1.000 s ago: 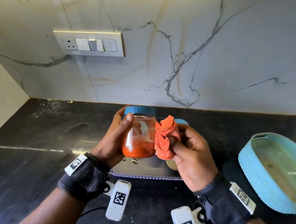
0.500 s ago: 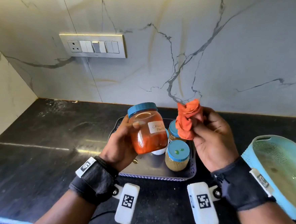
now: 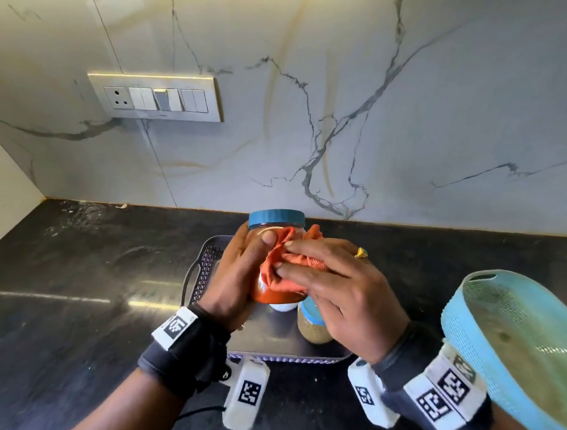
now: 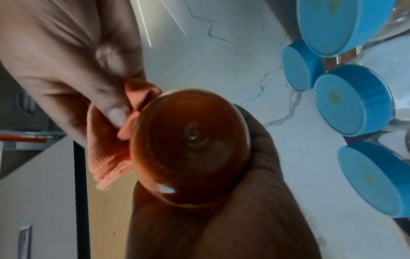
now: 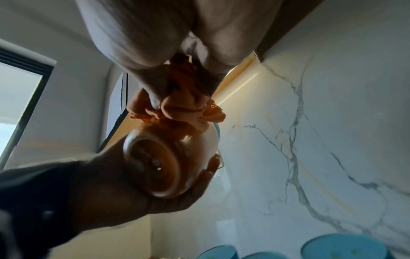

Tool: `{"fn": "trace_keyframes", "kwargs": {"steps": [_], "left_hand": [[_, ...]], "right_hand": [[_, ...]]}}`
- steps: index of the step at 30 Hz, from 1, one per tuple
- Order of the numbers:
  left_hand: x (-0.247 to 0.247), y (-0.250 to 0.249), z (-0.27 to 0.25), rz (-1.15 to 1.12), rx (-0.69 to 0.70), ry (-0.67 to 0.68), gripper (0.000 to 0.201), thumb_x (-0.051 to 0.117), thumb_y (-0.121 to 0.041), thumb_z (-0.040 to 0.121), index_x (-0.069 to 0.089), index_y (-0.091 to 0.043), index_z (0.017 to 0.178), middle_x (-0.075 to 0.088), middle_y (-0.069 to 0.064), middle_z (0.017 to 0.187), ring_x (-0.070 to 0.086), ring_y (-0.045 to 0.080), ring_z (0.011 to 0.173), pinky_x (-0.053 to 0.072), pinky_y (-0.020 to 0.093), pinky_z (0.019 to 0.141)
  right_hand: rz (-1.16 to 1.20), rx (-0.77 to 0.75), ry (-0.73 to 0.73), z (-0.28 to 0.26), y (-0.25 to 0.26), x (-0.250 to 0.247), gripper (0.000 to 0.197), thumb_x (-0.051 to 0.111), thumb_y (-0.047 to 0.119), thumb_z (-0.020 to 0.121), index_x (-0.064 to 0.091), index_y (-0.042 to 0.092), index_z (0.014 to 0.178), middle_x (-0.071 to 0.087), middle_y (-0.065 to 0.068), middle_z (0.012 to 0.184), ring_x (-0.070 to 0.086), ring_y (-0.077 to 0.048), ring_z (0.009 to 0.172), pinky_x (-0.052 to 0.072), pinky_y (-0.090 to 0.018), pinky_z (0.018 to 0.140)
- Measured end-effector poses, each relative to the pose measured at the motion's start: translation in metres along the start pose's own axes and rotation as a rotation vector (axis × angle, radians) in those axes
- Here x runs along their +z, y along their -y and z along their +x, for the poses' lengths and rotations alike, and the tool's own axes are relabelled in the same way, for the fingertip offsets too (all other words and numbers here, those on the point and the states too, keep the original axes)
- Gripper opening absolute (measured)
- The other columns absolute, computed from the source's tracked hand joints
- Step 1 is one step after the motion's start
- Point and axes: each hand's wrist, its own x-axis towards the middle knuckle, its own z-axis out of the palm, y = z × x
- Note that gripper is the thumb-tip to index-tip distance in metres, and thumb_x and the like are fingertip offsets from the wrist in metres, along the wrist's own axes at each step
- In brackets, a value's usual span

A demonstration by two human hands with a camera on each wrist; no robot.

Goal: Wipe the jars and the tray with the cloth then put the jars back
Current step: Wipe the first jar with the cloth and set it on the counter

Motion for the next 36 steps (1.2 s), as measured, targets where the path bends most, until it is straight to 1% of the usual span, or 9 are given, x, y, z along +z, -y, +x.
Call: {"fn": "trace_keyframes", "kwargs": {"steps": [5, 9, 13, 17, 19, 24, 28, 31, 36], "left_hand": [[0.001, 0.005, 0.004, 0.118, 0.033, -0.008, 0.067, 0.070, -0.038, 0.085, 0.049, -0.010, 0.143, 0.066, 0.014, 0.134, 0.065, 0.034, 0.123, 0.054, 0.052, 0.100], [-0.003, -0.003, 0.010, 0.046, 0.044, -0.063, 0.085, 0.082, -0.042, 0.078, 0.046, 0.001, 0.141, 0.065, 0.024, 0.133, 0.065, 0.037, 0.119, 0.054, 0.053, 0.098], [-0.012, 0.001, 0.012, 0.082, 0.016, -0.064, 0.073, 0.077, -0.041, 0.082, 0.051, 0.002, 0.135, 0.066, 0.028, 0.128, 0.066, 0.041, 0.114, 0.055, 0.052, 0.097], [-0.001, 0.004, 0.014, 0.106, 0.000, -0.053, 0.056, 0.070, -0.031, 0.089, 0.055, -0.001, 0.135, 0.070, 0.016, 0.125, 0.068, 0.032, 0.115, 0.055, 0.050, 0.096], [0.005, 0.001, 0.016, 0.074, 0.034, -0.059, 0.053, 0.065, -0.029, 0.093, 0.056, 0.002, 0.135, 0.069, 0.020, 0.125, 0.068, 0.033, 0.113, 0.057, 0.045, 0.093], [-0.004, -0.008, 0.020, -0.003, 0.041, -0.122, 0.066, 0.063, -0.041, 0.091, 0.054, 0.009, 0.134, 0.061, 0.036, 0.129, 0.062, 0.052, 0.116, 0.053, 0.057, 0.097], [0.005, -0.009, 0.015, -0.003, 0.045, -0.045, 0.090, 0.083, -0.053, 0.075, 0.054, 0.008, 0.135, 0.059, 0.037, 0.130, 0.062, 0.045, 0.116, 0.050, 0.060, 0.098], [0.014, -0.010, 0.017, -0.076, 0.054, -0.044, 0.098, 0.085, -0.055, 0.070, 0.051, 0.009, 0.136, 0.056, 0.040, 0.129, 0.061, 0.044, 0.112, 0.047, 0.064, 0.097], [0.013, -0.016, 0.020, -0.217, -0.032, 0.030, 0.083, 0.081, -0.055, 0.072, 0.060, 0.001, 0.130, 0.064, 0.028, 0.120, 0.065, 0.038, 0.111, 0.057, 0.049, 0.092]], "right_hand": [[0.023, 0.125, -0.062, 0.030, -0.032, -0.008, 0.027, 0.066, 0.008, 0.091, 0.075, 0.011, 0.117, 0.066, -0.011, 0.112, 0.064, -0.021, 0.104, 0.053, -0.034, 0.093], [0.030, 0.068, -0.026, 0.023, -0.016, 0.001, 0.026, 0.068, 0.006, 0.090, 0.077, 0.013, 0.113, 0.068, -0.007, 0.113, 0.064, -0.019, 0.102, 0.052, -0.029, 0.096], [0.019, -0.065, 0.077, 0.004, -0.008, 0.009, 0.024, 0.056, 0.011, 0.100, 0.078, 0.015, 0.110, 0.068, -0.008, 0.120, 0.066, -0.023, 0.103, 0.056, -0.038, 0.091], [0.120, 0.158, -0.086, 0.023, -0.035, -0.001, 0.023, 0.067, 0.004, 0.088, 0.077, 0.012, 0.108, 0.067, -0.006, 0.107, 0.065, -0.016, 0.102, 0.054, -0.035, 0.091], [0.121, 0.204, -0.115, 0.024, -0.027, 0.001, 0.026, 0.068, -0.001, 0.088, 0.077, 0.013, 0.109, 0.066, -0.006, 0.111, 0.065, -0.018, 0.104, 0.054, -0.038, 0.091], [0.034, -0.065, 0.052, -0.001, -0.005, 0.007, 0.032, 0.046, 0.019, 0.107, 0.078, 0.015, 0.107, 0.065, -0.007, 0.116, 0.065, -0.028, 0.100, 0.056, -0.041, 0.089], [0.186, 0.121, -0.075, 0.024, -0.032, -0.005, 0.020, 0.063, 0.003, 0.090, 0.077, 0.009, 0.103, 0.064, -0.008, 0.110, 0.063, -0.015, 0.105, 0.051, -0.026, 0.094], [0.215, 0.224, -0.174, 0.036, -0.036, -0.006, 0.021, 0.066, -0.003, 0.088, 0.075, 0.005, 0.105, 0.065, -0.011, 0.107, 0.063, -0.014, 0.104, 0.053, -0.028, 0.093], [0.116, 0.082, -0.144, 0.001, -0.007, 0.001, 0.025, 0.054, 0.009, 0.099, 0.078, 0.009, 0.107, 0.066, -0.012, 0.113, 0.064, -0.023, 0.105, 0.052, -0.033, 0.093]]}}
